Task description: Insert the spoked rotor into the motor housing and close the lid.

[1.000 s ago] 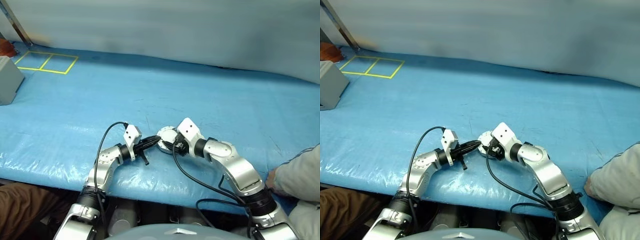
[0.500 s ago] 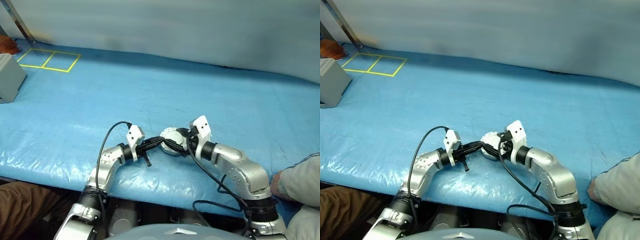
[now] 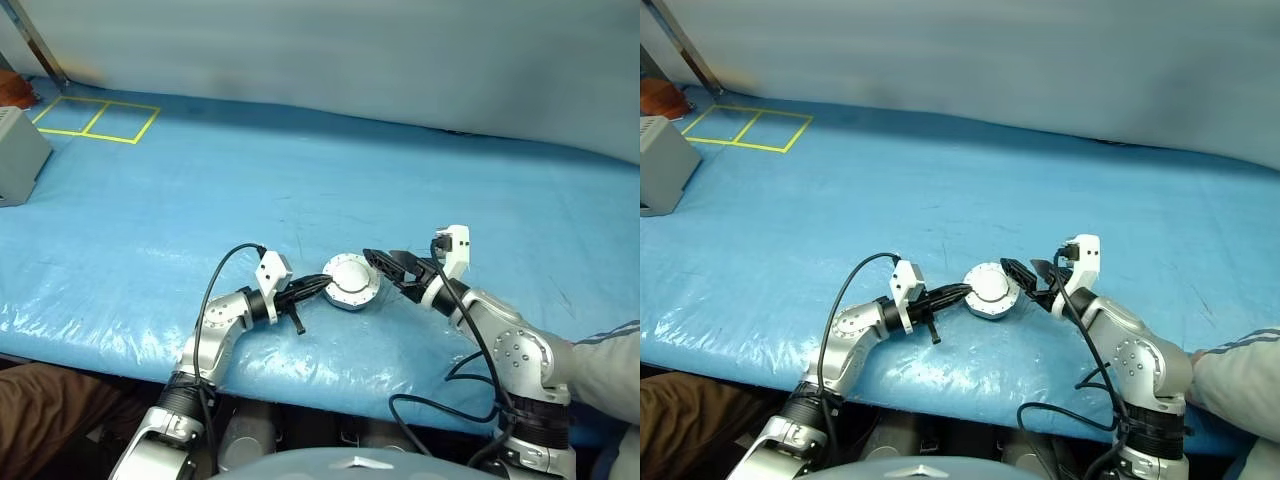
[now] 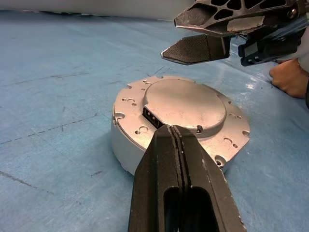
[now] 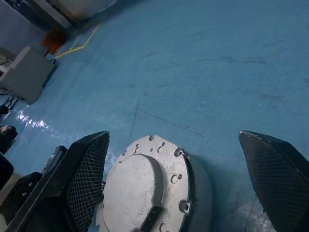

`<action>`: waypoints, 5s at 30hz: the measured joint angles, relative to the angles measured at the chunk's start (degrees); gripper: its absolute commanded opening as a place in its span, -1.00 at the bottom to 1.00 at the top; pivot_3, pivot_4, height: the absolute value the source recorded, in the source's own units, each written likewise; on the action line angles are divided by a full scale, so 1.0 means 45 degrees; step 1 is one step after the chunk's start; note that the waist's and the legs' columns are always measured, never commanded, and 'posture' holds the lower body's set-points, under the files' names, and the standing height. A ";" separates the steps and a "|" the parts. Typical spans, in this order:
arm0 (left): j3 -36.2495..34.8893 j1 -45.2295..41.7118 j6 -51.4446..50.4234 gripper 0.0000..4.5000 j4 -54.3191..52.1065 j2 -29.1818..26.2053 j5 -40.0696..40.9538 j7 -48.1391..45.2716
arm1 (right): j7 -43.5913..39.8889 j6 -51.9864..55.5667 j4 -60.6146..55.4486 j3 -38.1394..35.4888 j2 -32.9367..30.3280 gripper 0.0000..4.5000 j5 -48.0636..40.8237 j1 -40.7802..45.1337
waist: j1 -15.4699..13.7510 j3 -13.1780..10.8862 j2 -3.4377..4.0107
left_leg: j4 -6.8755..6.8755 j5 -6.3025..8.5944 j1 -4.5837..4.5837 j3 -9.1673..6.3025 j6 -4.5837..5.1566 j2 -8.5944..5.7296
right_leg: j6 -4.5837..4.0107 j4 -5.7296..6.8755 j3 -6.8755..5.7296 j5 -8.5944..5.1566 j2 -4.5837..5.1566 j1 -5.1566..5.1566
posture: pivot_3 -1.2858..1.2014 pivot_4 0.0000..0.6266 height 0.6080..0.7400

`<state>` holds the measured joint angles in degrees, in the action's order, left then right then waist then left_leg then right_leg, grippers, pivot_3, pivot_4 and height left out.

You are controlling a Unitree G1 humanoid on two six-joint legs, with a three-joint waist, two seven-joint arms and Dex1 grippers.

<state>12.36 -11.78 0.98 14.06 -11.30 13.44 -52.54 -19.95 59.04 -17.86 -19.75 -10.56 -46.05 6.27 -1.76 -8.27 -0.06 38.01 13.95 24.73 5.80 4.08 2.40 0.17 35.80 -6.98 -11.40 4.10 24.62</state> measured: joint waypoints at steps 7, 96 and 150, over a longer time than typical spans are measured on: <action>0.0009 0.0039 0.0050 -1.00 -0.0020 0.0000 0.0000 0.0007 | 0.0612 0.0638 0.0884 -0.0565 0.0424 0.99 -0.1304 -0.0617 | 0.0016 -0.0002 0.0005 | 0.0002 -0.0001 -0.0003 0.0006 0.0001 0.0000 | 0.0003 0.0003 0.0010 0.0002 -0.0004 -0.0004 | 0.03 -0.52 1.00; -0.3363 0.1841 -0.5455 0.99 -0.1721 0.2148 0.7049 0.0073 | 0.5814 -0.4060 0.1240 0.0327 0.2630 -0.38 -1.0082 0.0217 | 0.0526 -0.0030 0.0039 | 0.0031 -0.0007 -0.0001 0.0054 0.0005 0.0023 | 0.0102 0.0051 0.0174 0.0062 -0.0141 0.0011 | 0.03 -0.52 1.00; -0.2494 0.2803 -0.4908 0.99 -0.2594 0.0175 0.4989 -0.0318 | 0.4260 -0.2748 0.2758 0.1713 0.0674 -0.38 -0.7639 -0.1217 | 0.0537 -0.0025 0.0040 | 0.0056 -0.0004 -0.0028 0.0096 0.0013 0.0033 | 0.0084 0.0071 0.0244 0.0059 -0.0130 0.0016 | 0.03 -0.52 1.00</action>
<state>1.14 0.83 -21.10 2.38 -10.51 35.89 -53.98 -0.78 46.67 -5.45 -12.04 -7.53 -80.43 0.80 0.66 -8.38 0.12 38.26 13.93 24.60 6.23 4.13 2.55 0.55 36.12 -5.88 -11.13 3.52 24.69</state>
